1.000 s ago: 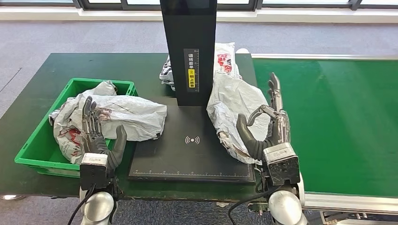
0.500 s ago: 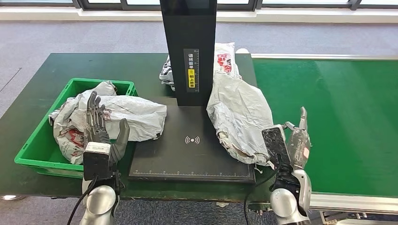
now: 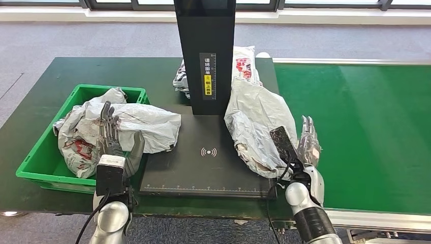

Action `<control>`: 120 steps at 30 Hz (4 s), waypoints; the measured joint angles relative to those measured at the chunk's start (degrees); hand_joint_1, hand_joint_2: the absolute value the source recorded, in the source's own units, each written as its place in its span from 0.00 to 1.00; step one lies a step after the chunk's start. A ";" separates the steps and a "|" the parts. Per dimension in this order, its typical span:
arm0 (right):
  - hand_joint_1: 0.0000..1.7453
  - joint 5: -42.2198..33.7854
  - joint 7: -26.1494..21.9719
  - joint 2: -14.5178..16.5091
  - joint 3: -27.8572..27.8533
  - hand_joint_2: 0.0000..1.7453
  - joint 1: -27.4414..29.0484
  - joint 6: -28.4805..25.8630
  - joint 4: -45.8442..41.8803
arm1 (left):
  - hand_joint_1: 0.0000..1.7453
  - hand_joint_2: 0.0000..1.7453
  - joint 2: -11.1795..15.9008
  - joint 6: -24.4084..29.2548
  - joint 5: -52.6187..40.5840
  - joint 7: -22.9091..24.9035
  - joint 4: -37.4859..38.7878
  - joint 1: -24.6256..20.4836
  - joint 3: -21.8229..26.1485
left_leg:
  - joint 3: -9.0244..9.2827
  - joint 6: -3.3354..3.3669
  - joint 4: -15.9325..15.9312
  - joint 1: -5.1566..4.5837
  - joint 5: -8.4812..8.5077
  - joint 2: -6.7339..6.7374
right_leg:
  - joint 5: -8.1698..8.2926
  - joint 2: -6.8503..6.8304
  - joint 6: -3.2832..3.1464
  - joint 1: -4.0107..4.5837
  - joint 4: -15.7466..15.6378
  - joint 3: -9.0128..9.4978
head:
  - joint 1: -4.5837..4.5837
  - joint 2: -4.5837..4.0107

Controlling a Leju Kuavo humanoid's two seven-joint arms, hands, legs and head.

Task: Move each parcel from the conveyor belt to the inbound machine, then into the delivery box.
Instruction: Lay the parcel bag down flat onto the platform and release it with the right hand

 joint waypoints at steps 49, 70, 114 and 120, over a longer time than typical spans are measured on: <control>0.00 -13.73 -6.13 4.92 11.67 1.00 -3.75 28.10 8.16 | 0.00 1.00 0.73 -1.34 -0.02 -0.85 -0.89 0.68 -0.20 | 0.00 -0.03 0.00 0.00 0.03 -0.03 | -0.01 -0.04 0.00 0.05 0.00 -0.01 | 0.00 -0.01; 0.00 -32.20 -14.03 6.09 21.60 1.00 -5.84 38.29 9.26 | 0.00 1.00 0.79 -1.19 0.68 -1.54 0.84 -1.20 -2.04 | 0.00 -0.02 0.02 -0.03 0.04 -0.04 | 0.02 -0.03 0.03 0.02 0.00 -0.01 | 0.00 0.00; 0.00 -14.95 -15.93 3.84 19.10 1.00 14.34 -7.37 -34.26 | 0.00 1.00 -0.69 -0.44 -5.63 0.51 0.87 -0.18 -2.39 | -0.03 0.12 0.08 -0.07 -0.10 -0.07 | -0.11 -0.06 0.16 0.01 -0.01 0.00 | 0.00 0.00; 0.00 -16.96 -16.80 4.08 19.10 1.00 15.22 -8.43 -35.34 | 0.00 1.00 -0.76 -1.70 -23.82 7.08 5.54 -2.83 -4.86 | -0.01 0.16 0.12 -0.10 -0.06 -0.09 | -0.08 -0.09 0.20 0.01 -0.01 0.02 | 0.00 0.00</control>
